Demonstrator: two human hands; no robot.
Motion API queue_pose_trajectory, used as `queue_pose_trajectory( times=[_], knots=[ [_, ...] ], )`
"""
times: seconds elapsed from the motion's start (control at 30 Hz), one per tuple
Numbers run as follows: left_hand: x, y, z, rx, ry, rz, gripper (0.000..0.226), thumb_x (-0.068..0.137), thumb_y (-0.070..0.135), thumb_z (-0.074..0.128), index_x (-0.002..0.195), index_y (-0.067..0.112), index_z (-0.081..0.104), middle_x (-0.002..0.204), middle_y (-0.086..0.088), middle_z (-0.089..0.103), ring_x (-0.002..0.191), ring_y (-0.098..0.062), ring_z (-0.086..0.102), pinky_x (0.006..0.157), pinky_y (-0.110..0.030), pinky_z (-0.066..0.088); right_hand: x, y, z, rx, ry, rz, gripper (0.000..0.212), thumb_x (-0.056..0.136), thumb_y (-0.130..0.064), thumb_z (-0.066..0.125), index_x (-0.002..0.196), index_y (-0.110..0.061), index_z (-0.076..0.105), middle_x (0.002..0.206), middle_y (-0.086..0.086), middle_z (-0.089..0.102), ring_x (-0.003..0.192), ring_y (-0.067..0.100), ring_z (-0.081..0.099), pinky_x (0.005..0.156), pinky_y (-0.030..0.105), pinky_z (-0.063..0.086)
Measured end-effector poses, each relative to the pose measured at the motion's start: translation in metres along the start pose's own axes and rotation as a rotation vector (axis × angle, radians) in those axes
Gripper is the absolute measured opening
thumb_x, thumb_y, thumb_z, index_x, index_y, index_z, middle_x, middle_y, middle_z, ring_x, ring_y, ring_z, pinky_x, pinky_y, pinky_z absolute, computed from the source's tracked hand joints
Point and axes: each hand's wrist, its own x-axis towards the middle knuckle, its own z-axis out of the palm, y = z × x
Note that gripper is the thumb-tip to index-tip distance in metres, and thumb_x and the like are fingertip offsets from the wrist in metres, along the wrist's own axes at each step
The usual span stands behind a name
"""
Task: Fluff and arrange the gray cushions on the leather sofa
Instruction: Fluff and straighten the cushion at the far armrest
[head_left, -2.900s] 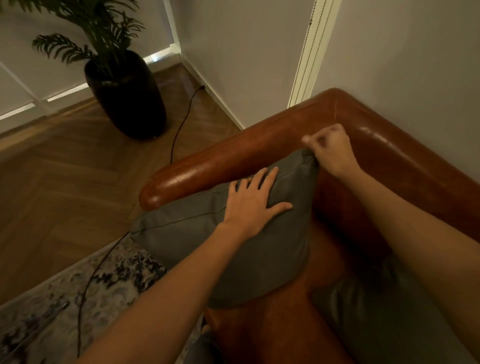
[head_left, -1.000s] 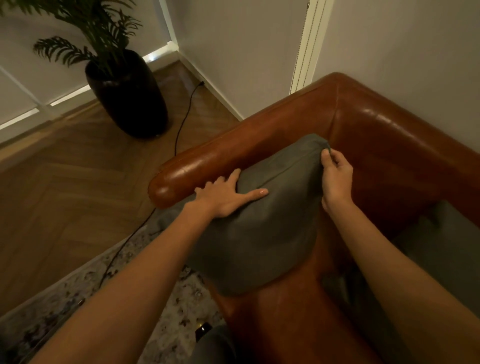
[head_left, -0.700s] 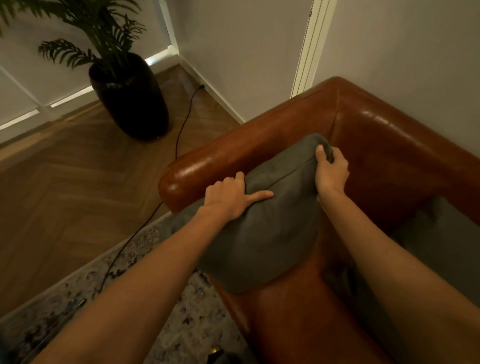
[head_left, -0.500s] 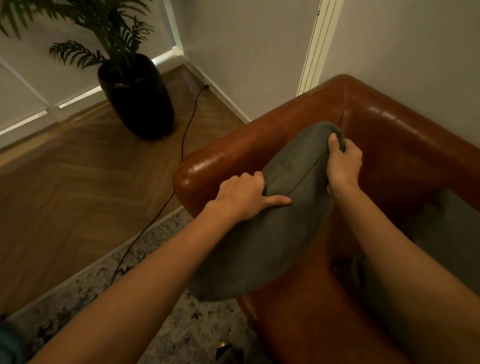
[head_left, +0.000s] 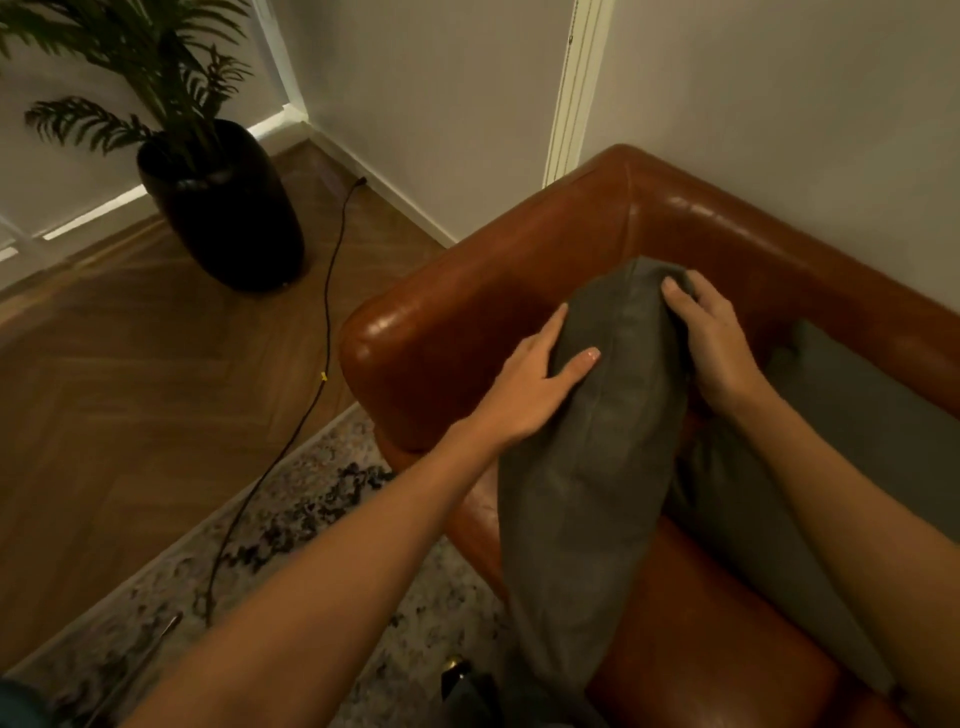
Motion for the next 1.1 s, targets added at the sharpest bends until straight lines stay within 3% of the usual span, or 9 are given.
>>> queue_pose_trajectory(
  times=[0.1, 0.3, 0.47, 0.6, 0.7, 0.83, 0.9, 1.0, 1.1],
  knots=[
    [-0.01, -0.007, 0.042, 0.073, -0.053, -0.071, 0.079, 0.091, 0.061, 0.048, 0.153, 0.037, 0.006, 0.158, -0.004, 0.023, 0.143, -0.027, 0.025, 0.116, -0.048, 0.024, -0.015, 0.031, -0.013, -0.193, 0.141, 0.071, 0.029, 0.099, -0.036, 0.04, 0.121, -0.022, 0.054, 0.119, -0.001, 0.058, 0.109, 0.012, 0.055, 0.094, 0.03, 0.044],
    [-0.016, -0.006, 0.088, 0.12, -0.121, 0.062, 0.068, 0.091, 0.049, 0.057, 0.149, 0.038, 0.024, 0.151, 0.0, 0.035, 0.134, -0.024, 0.039, 0.11, -0.044, 0.035, -0.049, 0.077, -0.053, 0.002, 0.376, 0.334, 0.054, 0.083, -0.062, 0.037, 0.128, -0.039, 0.054, 0.13, -0.005, 0.057, 0.118, 0.015, 0.055, 0.107, 0.045, 0.041],
    [0.019, -0.012, 0.079, -0.145, -0.036, -0.109, 0.025, 0.098, 0.025, 0.053, 0.12, 0.015, 0.061, 0.109, -0.01, 0.067, 0.084, -0.025, 0.07, 0.076, -0.042, 0.059, -0.072, 0.076, -0.056, 0.049, 0.719, 0.262, 0.066, 0.084, -0.071, 0.044, 0.135, -0.029, 0.052, 0.133, -0.005, 0.056, 0.121, 0.014, 0.052, 0.108, 0.037, 0.039],
    [0.065, -0.021, 0.075, 0.14, -0.01, -0.056, 0.039, 0.101, 0.039, 0.043, 0.136, 0.021, 0.05, 0.134, -0.006, 0.053, 0.121, -0.022, 0.051, 0.101, -0.036, 0.041, -0.085, 0.081, -0.038, -0.042, 0.873, 0.147, 0.034, 0.091, -0.048, 0.059, 0.11, -0.02, 0.059, 0.104, -0.009, 0.062, 0.097, 0.007, 0.059, 0.092, 0.03, 0.049],
    [0.087, -0.008, 0.084, 0.221, -0.152, -0.036, 0.051, 0.101, 0.054, 0.026, 0.148, 0.035, 0.03, 0.157, -0.003, 0.024, 0.143, -0.032, 0.022, 0.116, -0.051, 0.02, -0.095, 0.091, -0.042, 0.04, 0.899, 0.051, 0.014, 0.093, -0.029, 0.058, 0.095, -0.016, 0.063, 0.089, -0.008, 0.064, 0.086, 0.007, 0.061, 0.084, 0.033, 0.052],
    [0.105, 0.007, 0.101, 0.494, -0.346, 0.061, 0.06, 0.097, 0.064, 0.012, 0.149, 0.039, 0.029, 0.162, 0.009, 0.011, 0.149, -0.021, -0.003, 0.115, -0.062, 0.0, -0.116, 0.1, -0.063, 0.189, 0.852, -0.041, 0.014, 0.09, -0.008, 0.053, 0.08, -0.015, 0.06, 0.073, -0.015, 0.063, 0.075, 0.002, 0.058, 0.072, 0.022, 0.047],
    [0.106, 0.009, 0.105, 0.603, -0.43, 0.092, 0.065, 0.097, 0.063, 0.011, 0.144, 0.028, 0.04, 0.155, 0.0, 0.032, 0.148, -0.022, 0.012, 0.115, -0.06, -0.003, -0.123, 0.1, -0.077, 0.19, 0.803, -0.059, 0.016, 0.087, -0.002, 0.05, 0.078, -0.013, 0.059, 0.068, -0.018, 0.061, 0.072, 0.001, 0.056, 0.069, 0.019, 0.045],
    [0.098, 0.008, 0.106, 0.637, -0.49, 0.159, 0.052, 0.099, 0.06, 0.02, 0.112, 0.021, 0.052, 0.099, -0.003, 0.062, 0.118, -0.032, 0.052, 0.111, -0.051, 0.023, -0.134, 0.111, -0.103, 0.073, 0.715, -0.047, 0.014, 0.081, -0.01, 0.051, 0.088, -0.011, 0.063, 0.081, -0.013, 0.066, 0.083, 0.006, 0.06, 0.077, 0.022, 0.046],
    [0.092, 0.003, 0.102, 0.574, -0.588, 0.118, 0.065, 0.095, 0.065, 0.027, 0.129, 0.016, 0.054, 0.124, -0.011, 0.059, 0.115, -0.031, 0.054, 0.097, -0.042, 0.039, -0.155, 0.136, -0.124, -0.004, 0.702, -0.019, 0.028, 0.081, -0.015, 0.048, 0.103, -0.002, 0.059, 0.104, 0.01, 0.069, 0.103, 0.021, 0.062, 0.092, 0.032, 0.047]
  ],
)
